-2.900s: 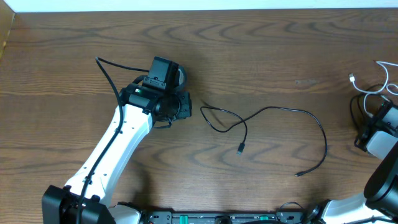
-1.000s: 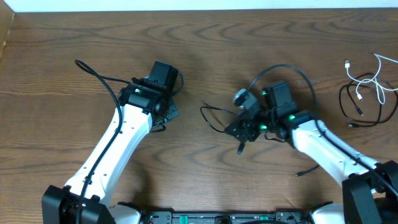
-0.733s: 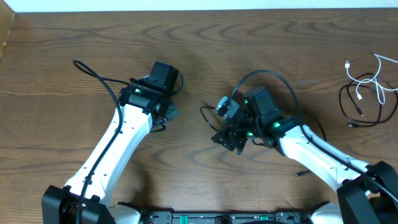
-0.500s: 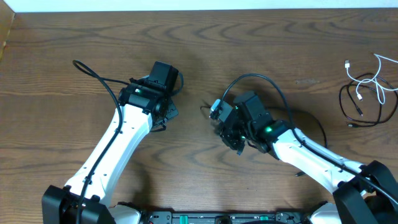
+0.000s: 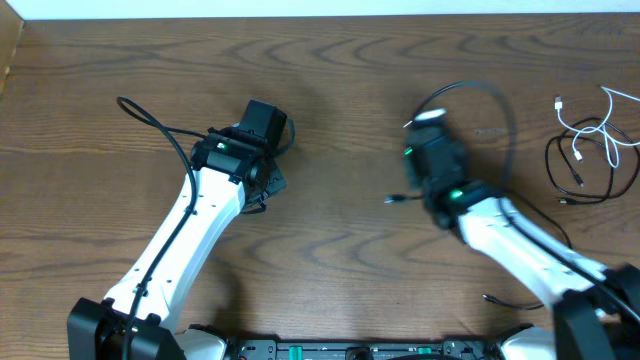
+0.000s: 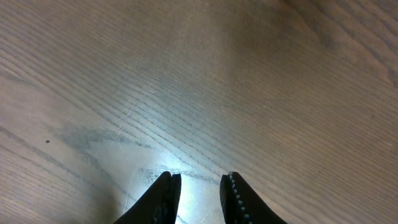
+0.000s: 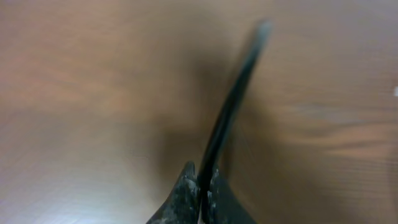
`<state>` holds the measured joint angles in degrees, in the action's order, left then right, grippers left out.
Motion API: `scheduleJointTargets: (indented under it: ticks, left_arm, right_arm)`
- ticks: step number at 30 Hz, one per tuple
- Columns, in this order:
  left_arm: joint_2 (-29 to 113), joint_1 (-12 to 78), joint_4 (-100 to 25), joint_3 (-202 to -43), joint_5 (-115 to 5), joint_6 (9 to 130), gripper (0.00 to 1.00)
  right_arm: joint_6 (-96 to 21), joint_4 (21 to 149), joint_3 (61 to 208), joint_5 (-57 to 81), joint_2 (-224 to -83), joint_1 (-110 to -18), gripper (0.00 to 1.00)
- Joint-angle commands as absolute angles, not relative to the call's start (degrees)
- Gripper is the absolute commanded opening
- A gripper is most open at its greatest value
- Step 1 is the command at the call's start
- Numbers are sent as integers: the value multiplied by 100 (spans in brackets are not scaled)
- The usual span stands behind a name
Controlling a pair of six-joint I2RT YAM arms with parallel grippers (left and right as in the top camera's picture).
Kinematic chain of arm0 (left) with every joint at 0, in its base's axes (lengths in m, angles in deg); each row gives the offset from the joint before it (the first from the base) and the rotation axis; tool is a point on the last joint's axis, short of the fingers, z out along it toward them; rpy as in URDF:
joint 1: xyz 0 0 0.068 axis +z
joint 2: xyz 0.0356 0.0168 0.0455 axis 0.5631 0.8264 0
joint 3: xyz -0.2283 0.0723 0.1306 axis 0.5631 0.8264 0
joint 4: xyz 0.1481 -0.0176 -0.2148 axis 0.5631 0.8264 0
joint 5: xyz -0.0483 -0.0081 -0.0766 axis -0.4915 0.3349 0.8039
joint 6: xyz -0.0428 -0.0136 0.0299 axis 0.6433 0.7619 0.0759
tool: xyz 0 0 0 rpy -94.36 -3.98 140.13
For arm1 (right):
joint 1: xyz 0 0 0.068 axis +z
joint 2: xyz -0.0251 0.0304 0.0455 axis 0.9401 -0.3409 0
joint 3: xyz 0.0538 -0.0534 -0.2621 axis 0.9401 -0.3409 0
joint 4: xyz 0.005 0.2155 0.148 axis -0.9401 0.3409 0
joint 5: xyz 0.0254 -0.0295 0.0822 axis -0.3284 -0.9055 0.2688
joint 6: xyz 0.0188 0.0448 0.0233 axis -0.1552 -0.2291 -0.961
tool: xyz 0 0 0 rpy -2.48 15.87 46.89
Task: Untangle cables
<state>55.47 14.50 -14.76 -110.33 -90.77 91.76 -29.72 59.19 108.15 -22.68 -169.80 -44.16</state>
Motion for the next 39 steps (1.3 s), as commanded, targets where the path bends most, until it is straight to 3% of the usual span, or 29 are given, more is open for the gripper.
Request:
scheduleJointTargets:
  ticks: [1, 8, 13, 22, 30, 35, 39]
  left_arm:
    - [5608, 1457, -1441, -11018, -9215, 9226, 27]
    - [5608, 1457, -1441, -11018, -9215, 9226, 27]
    - [5608, 1457, -1441, -11018, -9215, 9226, 27]
    - [5608, 1457, -1441, -11018, -9215, 9226, 28]
    - [5608, 1457, -1441, -11018, -9210, 9226, 28]
    - [5608, 1457, -1446, -11018, -9081, 9228, 28]
    - [5608, 1457, -1446, -11018, -9070, 9228, 28]
  right_arm:
    - [-2644, 5864, 11617, -3214, -16217, -5336, 1]
    - [-2627, 5862, 12537, -2720, -15706, -6877, 1]
    - [-2563, 5453, 12896, -1431, -15679, -7880, 1]
    - [-2303, 4852, 13444, 1391, -15682, -8881, 1]
    - [-1444, 5047, 13440, 1504, -15708, -9141, 1]
    - [-614, 6028, 13438, 1500, -15725, -9141, 1]
    - [-181, 7648, 13422, 1483, -15922, -9141, 1]
